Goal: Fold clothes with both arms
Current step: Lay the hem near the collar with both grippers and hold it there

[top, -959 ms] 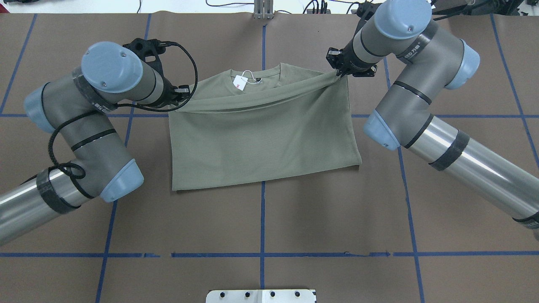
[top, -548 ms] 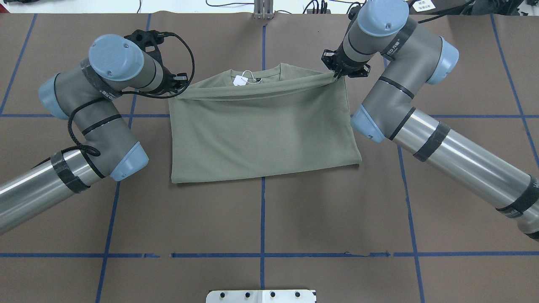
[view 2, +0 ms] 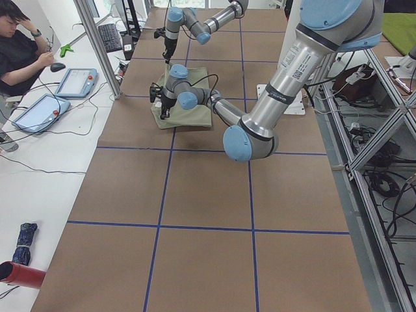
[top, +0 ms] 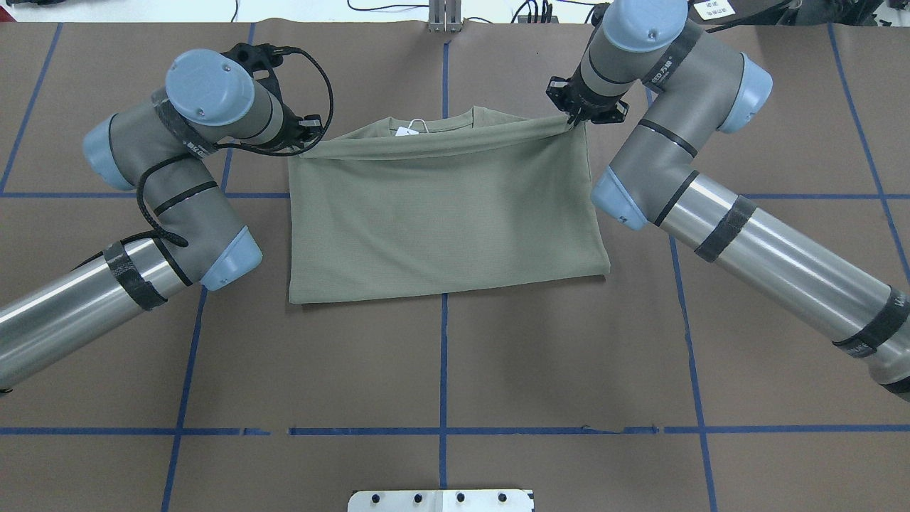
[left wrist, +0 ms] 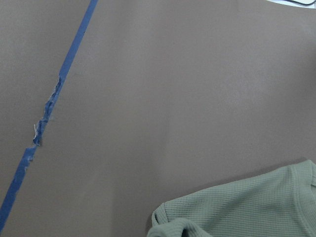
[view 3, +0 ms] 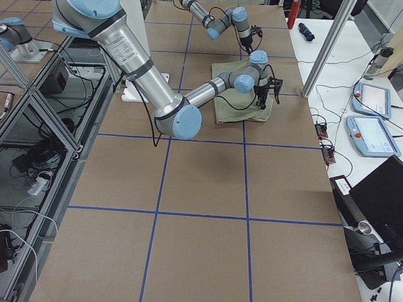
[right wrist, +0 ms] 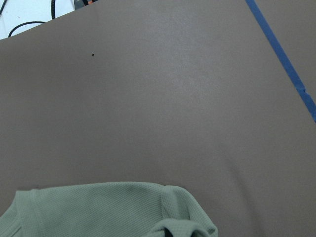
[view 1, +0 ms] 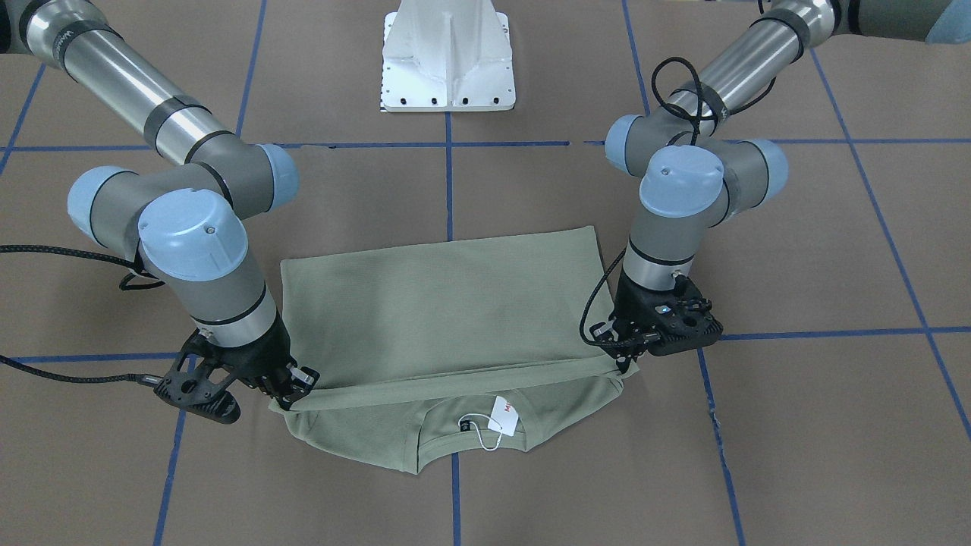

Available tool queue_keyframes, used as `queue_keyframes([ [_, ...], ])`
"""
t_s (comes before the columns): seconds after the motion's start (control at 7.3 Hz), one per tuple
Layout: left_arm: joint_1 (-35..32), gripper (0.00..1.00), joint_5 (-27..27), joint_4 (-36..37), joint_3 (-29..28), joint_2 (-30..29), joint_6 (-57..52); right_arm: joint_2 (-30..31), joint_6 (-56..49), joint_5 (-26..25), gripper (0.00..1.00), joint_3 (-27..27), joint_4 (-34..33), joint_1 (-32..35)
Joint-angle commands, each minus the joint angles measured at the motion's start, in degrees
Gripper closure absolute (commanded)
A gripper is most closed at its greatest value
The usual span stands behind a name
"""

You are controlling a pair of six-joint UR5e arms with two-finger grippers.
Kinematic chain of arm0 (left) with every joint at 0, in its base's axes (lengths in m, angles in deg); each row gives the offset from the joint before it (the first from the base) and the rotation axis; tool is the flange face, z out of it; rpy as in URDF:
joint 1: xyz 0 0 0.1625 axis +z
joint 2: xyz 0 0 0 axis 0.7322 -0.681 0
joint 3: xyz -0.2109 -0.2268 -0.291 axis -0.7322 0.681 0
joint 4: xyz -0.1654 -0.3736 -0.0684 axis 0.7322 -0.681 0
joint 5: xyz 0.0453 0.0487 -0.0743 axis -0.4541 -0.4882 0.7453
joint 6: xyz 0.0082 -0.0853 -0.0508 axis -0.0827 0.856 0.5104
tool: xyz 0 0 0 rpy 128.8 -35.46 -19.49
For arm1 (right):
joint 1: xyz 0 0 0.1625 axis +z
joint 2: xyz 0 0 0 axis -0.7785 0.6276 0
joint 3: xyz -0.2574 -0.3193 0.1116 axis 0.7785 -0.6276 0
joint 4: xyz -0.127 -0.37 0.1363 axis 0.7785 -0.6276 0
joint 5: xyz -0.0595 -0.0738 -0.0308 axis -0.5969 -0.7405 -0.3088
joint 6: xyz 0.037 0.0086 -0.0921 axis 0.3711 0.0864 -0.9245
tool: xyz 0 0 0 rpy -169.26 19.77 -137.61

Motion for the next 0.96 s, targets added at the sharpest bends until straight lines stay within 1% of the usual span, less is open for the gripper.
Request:
queue_keyframes([
  [0.0, -0.03, 1.00, 0.09, 0.00, -0.03, -0.08, -0.02, -1.01, 0.00, 0.08, 1.00, -1.37, 0.04, 0.09],
  [0.27, 0.06, 1.00, 0.09, 0.00, -0.03, -0.34, -0.02, -1.28, 0.00, 0.16, 1.00, -1.02, -0.05, -0.08],
  [0.41, 0.06, 1.00, 0.00, 0.00, -0.03, -0.52, -0.02, -1.28, 0.09, 0.43, 1.00, 0.29, -0.05, -0.26],
  [0.55, -0.02, 0.90, 0.00, 0.00, -0.03, -0.52, 0.93, -1.10, 0.09, 0.52, 0.80, 0.30, -0.05, -0.34],
  [0.68, -0.03, 0.42, 0.00, 0.26, 0.06, -0.52, 2.68, -1.01, 0.09, 0.60, 0.01, 0.39, -0.05, -0.26],
  [0.82, -0.72, 0.23, 0.00, 0.26, 0.06, -0.70, 2.79, -0.93, 0.00, 0.78, 0.00, 0.39, -0.05, -0.26],
])
